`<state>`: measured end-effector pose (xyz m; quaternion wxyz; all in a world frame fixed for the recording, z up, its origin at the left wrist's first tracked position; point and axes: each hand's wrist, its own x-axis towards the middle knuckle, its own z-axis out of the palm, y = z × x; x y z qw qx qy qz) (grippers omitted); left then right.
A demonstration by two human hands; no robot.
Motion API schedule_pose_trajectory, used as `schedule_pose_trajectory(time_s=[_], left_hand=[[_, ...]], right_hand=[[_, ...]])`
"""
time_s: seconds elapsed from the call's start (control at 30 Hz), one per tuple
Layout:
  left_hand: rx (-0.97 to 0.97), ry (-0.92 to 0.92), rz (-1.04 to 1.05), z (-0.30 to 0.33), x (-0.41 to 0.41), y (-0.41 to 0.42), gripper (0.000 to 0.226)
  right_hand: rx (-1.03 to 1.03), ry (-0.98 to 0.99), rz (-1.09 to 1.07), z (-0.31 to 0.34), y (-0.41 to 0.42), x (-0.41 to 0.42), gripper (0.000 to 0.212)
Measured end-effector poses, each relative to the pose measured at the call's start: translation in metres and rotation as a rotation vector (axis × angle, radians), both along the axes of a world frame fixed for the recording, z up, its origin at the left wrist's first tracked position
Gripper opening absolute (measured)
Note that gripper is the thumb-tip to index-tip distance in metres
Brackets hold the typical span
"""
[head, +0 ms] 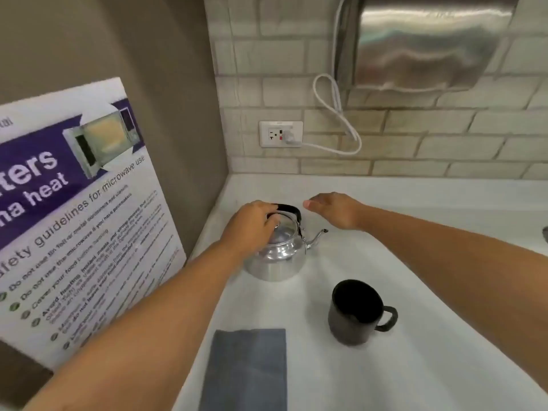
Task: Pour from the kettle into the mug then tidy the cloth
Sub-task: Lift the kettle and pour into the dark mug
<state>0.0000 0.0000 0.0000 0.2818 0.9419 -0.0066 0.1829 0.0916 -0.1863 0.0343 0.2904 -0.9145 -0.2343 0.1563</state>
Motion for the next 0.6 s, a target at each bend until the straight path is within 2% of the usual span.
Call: schedule_pose_trajectory(time_s=[0.17,0.3,0.4,0.5,0.6], left_hand=[[0.052,-0.054,0.028,-0.015,0.014,0.004,0.016],[0.037,-0.135,0.056,-0.019,0.02,0.002,0.012],[0.001,-0.144,0.065,-0.02,0.021,0.001,0.011],[-0.008,-0.142,0.068,-0.02,0.022,0.003,0.012],[0.003,-0.138,0.072,-0.02,0.021,0.002,0.012]], right_hand=[[-0.07,0.095,0.009,-0.019,0.041,0.038,0.054],[-0.032,0.087,-0.014,-0.032,0.065,0.054,0.049],[0.036,0.109,-0.051,-0.034,0.079,0.057,0.041],[0.142,0.144,-0.127,-0.032,0.09,0.064,0.045],[0.233,0.214,-0.162,-0.027,0.098,0.064,0.034]])
